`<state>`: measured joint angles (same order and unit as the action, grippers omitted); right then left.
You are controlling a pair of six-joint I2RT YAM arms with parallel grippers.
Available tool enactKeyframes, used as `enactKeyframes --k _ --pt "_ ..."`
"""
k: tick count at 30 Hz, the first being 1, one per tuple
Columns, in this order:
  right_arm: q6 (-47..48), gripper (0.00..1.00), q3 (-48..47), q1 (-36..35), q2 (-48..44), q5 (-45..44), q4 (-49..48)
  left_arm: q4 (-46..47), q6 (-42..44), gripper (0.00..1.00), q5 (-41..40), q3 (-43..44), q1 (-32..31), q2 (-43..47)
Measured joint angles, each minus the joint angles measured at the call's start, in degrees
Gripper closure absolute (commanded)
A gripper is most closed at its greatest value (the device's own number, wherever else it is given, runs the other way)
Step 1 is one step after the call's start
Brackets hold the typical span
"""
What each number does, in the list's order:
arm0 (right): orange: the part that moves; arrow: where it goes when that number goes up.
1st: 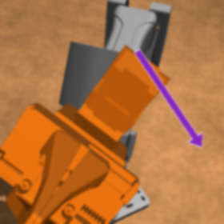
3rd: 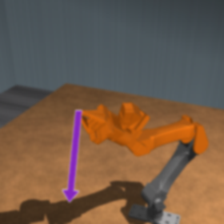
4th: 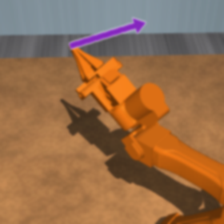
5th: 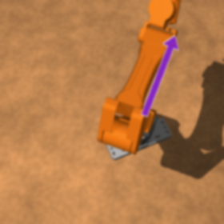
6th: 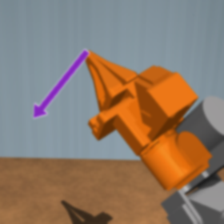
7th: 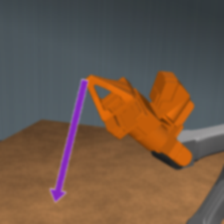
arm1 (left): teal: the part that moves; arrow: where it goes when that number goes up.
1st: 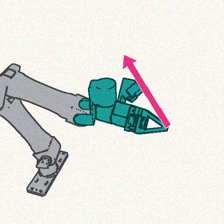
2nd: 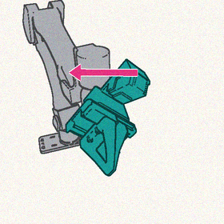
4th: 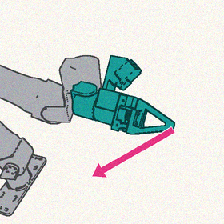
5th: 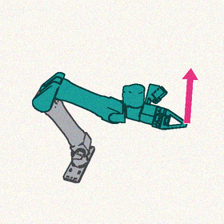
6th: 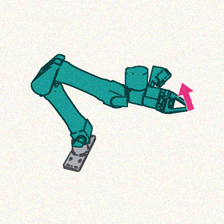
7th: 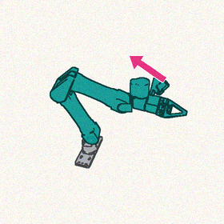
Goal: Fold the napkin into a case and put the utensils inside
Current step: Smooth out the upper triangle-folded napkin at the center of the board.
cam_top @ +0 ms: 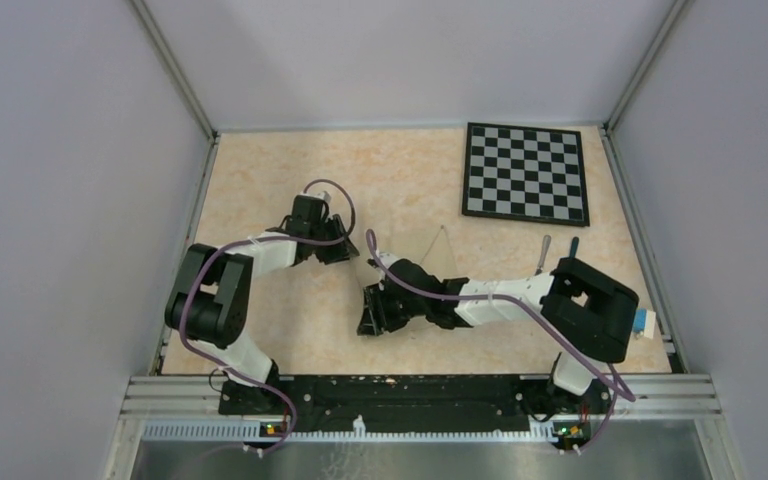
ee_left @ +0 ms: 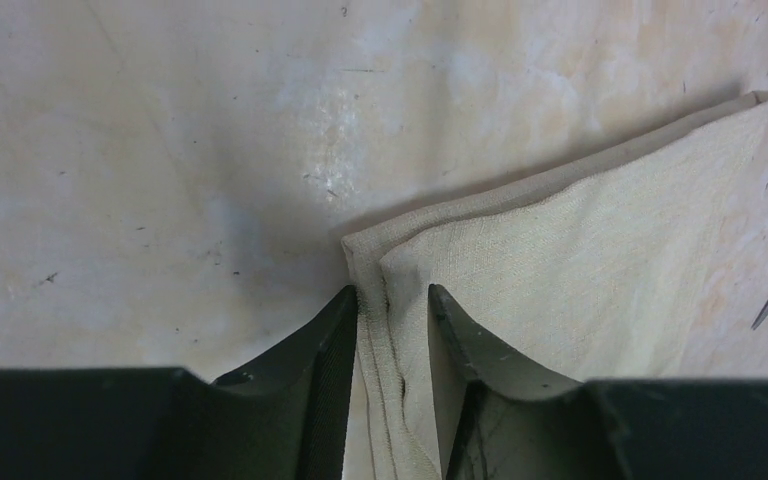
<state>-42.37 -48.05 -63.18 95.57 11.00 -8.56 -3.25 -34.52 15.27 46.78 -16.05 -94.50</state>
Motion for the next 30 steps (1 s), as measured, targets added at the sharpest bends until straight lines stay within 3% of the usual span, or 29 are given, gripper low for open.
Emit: enactKeyframes --k 13,30 --pt "1.25 0.56 -0.9 -1.6 3.52 0.55 0.07 0.66 -1.36 0.77 -1.99 -0.11 0.0 -0.57" --pt "2.25 0.55 -2.6 -1.57 2.08 -1.86 3.28 0.74 -1.33 0.83 -2.69 -0.2 0.0 -0.63"
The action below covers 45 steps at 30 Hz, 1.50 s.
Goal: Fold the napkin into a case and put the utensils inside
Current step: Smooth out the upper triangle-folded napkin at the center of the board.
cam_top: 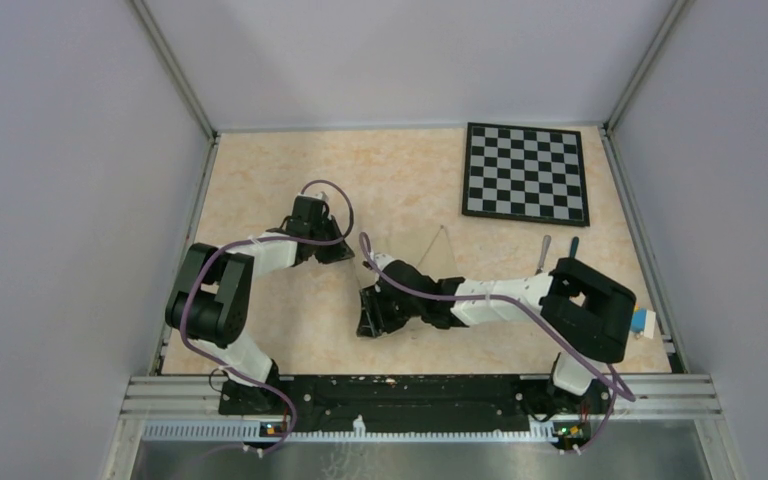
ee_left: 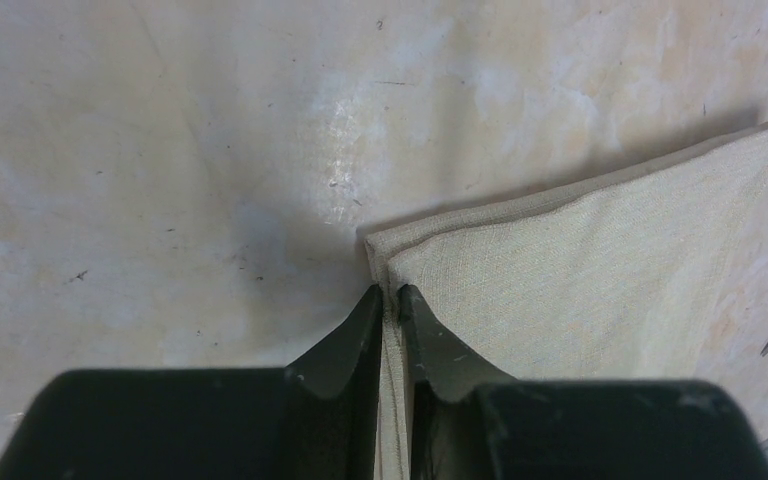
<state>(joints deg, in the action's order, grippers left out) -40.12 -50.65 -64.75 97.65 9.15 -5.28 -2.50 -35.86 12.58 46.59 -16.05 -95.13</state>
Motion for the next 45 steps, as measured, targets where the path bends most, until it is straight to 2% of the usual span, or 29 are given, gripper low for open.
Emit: enactKeyframes --k 6,14,19,27,31,40,42,43,44,45 --pt "0.04 0.55 0.28 0.09 -3.74 -0.24 -0.44 0.02 -0.02 0.84 -0.07 0.0 0.0 -0.02" --pt "-0.59 0.56 0.31 0.17 1.62 2.1 -4.24 0.15 -0.04 0.88 -0.04 0.0 0.0 -0.15" --pt "-2.62 0.56 2.05 0.15 5.55 4.57 -10.36 0.2 -0.33 0.99 0.09 0.48 0.0 -0.85" --pt "-5.07 0.56 9.7 -0.13 3.54 3.63 -21.46 -0.63 -0.52 1.0 2.03 2.97 0.2 -3.06" --pt "-4.83 0.55 12.22 -1.25 0.31 4.37 -17.44 -0.24 -0.5 1.0 2.19 3.15 0.22 -3.39" --pt "-0.85 0.54 11.23 -2.34 -3.21 4.85 -8.02 -0.15 -0.48 1.0 2.03 3.15 0.22 -3.34" --pt "0.35 0.5 9.94 -2.34 -4.66 3.61 -2.45 -0.2 -0.46 0.92 1.99 3.15 0.22 -3.26" --pt "0.81 0.48 8.9 -2.34 -5.07 2.8 0.44 -0.24 -0.44 0.85 1.95 3.15 0.22 -3.17" --pt "1.18 0.46 6.88 -2.34 -5.27 1.42 4.59 -0.48 -0.37 0.73 1.84 3.15 0.22 -2.99" --pt "1.36 0.44 4.42 -2.36 -5.29 -0.22 8.52 -0.85 -0.22 0.67 1.66 3.13 0.24 -2.73"
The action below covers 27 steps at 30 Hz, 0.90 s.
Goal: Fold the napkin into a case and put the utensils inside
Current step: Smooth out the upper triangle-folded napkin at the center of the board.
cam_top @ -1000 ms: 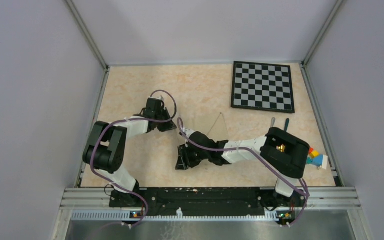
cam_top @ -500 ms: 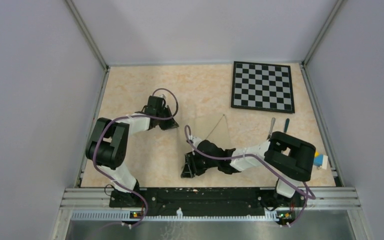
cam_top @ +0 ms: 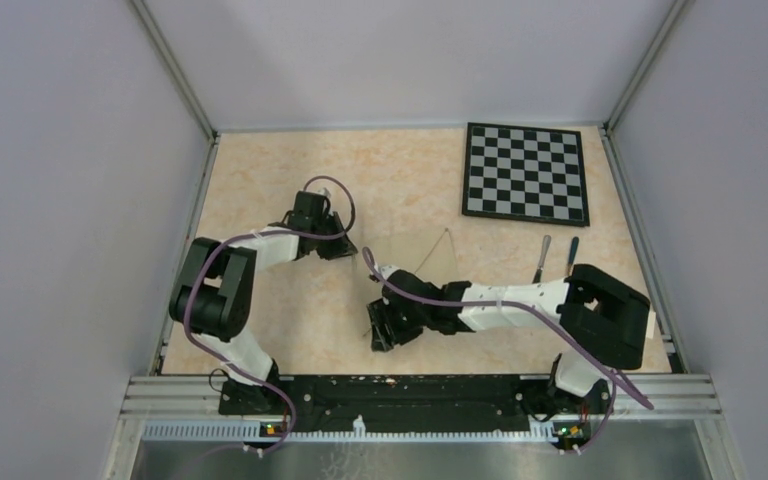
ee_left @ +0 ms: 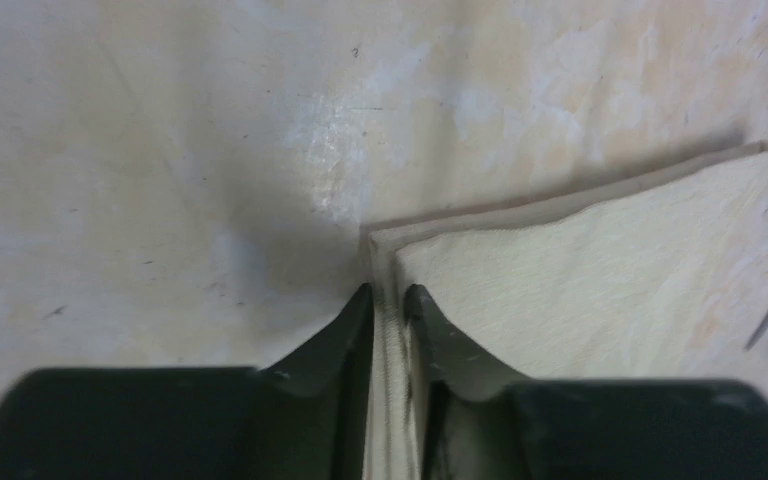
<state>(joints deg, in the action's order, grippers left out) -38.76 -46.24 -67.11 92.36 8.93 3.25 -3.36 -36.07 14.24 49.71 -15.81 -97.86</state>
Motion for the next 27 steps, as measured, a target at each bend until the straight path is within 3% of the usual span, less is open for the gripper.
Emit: enactKeyframes --k 5,10,12,20,27 --pt "-2.03 0.4 -13.09 -1.18 0.55 -9.35 14.82 -3.58 1.09 0.47 -0.15 -0.31 0.98 3.23" --pt "-5.03 0.48 -25.0 -3.34 6.71 -17.59 24.06 -7.41 1.7 0.4 1.05 -0.31 3.23 8.83" --pt "-5.95 0.48 -27.96 -3.74 9.86 -19.65 26.47 -8.76 1.9 0.32 1.49 -0.31 5.07 11.76" --pt "-7.87 0.51 -35.32 -5.35 18.1 -24.87 34.07 -13.94 2.23 0.25 1.75 -0.52 17.7 22.91" --pt "-7.87 0.57 -39.15 -6.21 21.18 -26.49 36.17 -14.95 2.73 0.25 2.6 -1.88 20.57 26.49"
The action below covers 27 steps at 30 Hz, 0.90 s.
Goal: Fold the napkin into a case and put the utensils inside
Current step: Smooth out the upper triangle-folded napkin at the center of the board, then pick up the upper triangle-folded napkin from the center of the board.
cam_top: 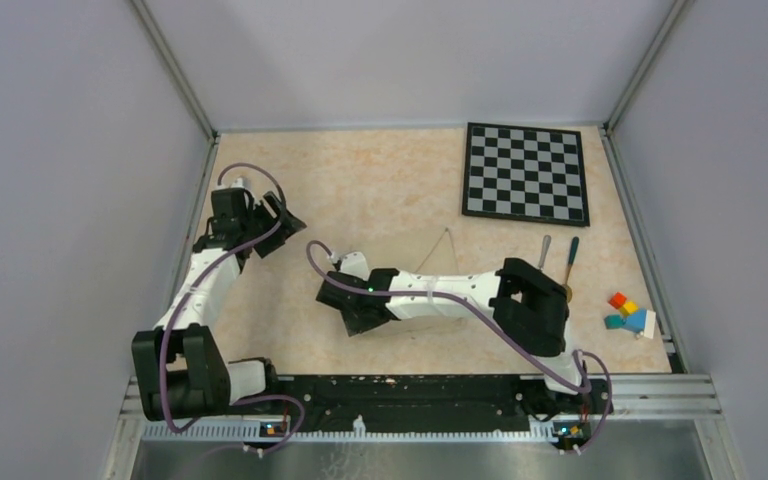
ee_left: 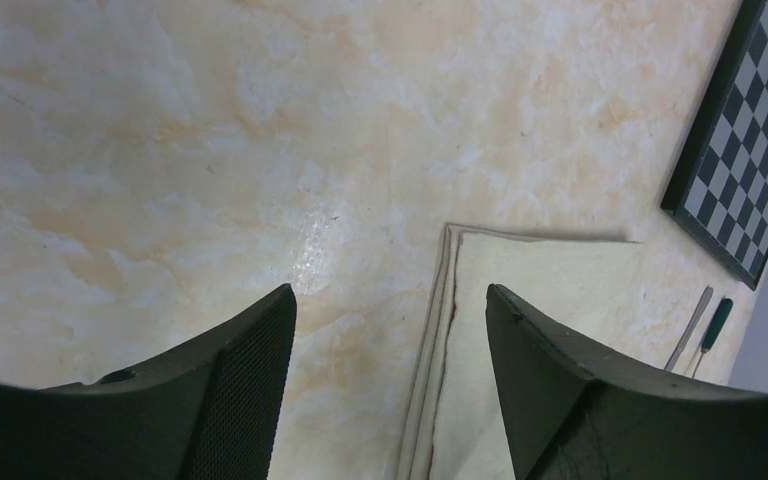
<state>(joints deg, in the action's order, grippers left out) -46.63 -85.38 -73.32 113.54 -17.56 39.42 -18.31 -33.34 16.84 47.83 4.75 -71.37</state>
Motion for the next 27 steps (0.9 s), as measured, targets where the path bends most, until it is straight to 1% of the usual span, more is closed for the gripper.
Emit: enactKeyframes --k 16,19,21,25,27 --pt "0.55 0.54 -7.45 -0.85 8.83 -2.49 4.15 -1.16 2.01 0.25 1.79 -2.32 2.78 0.0" --pt "0.57 0.55 -7.65 -1.27 8.92 -2.86 4.31 -1.29 2.14 0.25 1.84 -2.34 3.1 0.0" --pt "0.52 0.6 -7.19 -1.36 8.9 -3.37 3.89 -1.33 2.27 0.25 1.95 -2.43 3.32 0.0" --pt "0.52 0.88 -4.5 -1.88 7.58 -6.03 2.14 -1.49 2.47 0.24 2.21 -2.56 3.63 0.02" --pt "0.63 1.0 -3.5 -2.19 7.21 -8.07 1.84 -1.46 2.6 0.21 2.36 -2.71 3.65 0.02"
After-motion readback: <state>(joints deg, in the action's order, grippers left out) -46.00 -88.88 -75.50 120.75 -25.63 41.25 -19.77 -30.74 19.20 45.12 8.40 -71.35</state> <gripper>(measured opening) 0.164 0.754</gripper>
